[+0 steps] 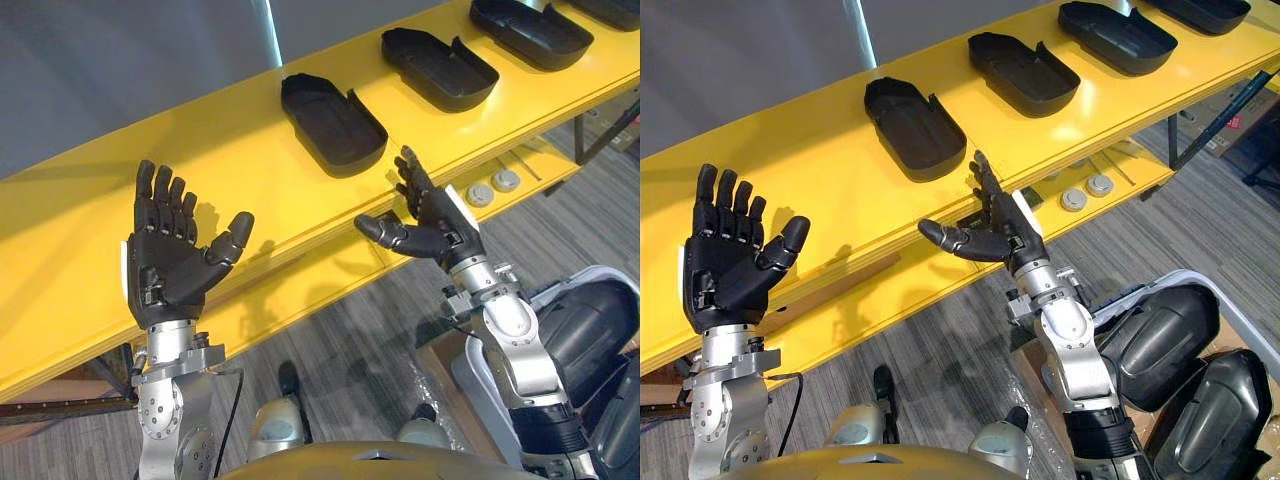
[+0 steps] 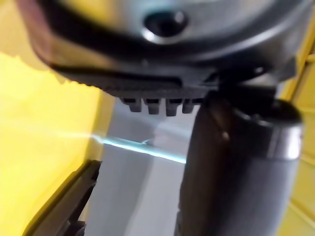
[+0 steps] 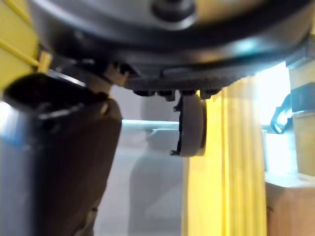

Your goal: Walk over and take three plastic housings, then place them on the shelf

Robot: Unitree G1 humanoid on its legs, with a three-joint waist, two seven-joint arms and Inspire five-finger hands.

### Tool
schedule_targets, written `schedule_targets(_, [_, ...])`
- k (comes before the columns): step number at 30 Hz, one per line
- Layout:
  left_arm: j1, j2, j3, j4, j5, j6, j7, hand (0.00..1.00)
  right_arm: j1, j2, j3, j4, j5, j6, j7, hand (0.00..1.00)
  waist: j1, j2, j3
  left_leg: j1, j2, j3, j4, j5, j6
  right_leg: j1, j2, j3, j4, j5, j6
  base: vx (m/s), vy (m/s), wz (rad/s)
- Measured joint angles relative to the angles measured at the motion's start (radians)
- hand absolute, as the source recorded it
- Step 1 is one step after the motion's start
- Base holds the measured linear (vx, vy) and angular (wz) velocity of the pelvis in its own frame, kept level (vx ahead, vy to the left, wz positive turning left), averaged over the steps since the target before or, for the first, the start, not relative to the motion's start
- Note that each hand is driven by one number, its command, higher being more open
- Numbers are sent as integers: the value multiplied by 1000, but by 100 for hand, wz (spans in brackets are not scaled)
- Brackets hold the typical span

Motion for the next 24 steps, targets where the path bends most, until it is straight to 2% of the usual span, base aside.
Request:
schedule_targets(5, [2,8,1,0,0,0,0,100,4,0,0,0,0,0,-11,100,1,-22,-7,-2,0,-8,0,0,1,8,0,-11,2,-4,-5,-30,-10,7])
schedule_targets(17, [4,8,7,-2,0,1,0,100,-7,1,10,90,-41,-29,-108,100,14,-22,-7,-16,-3,-44,0,15,9,22,3,-48,4,-6,-7,-33,-14,8])
schedule_targets(24, [3,8,7,-3,0,1,-16,100,-127,1,13,216,-46,-29,-123,100,33,-21,-8,-26,-3,-75,-1,22,12,29,2,-75,20,-18,-13,-59,-9,12])
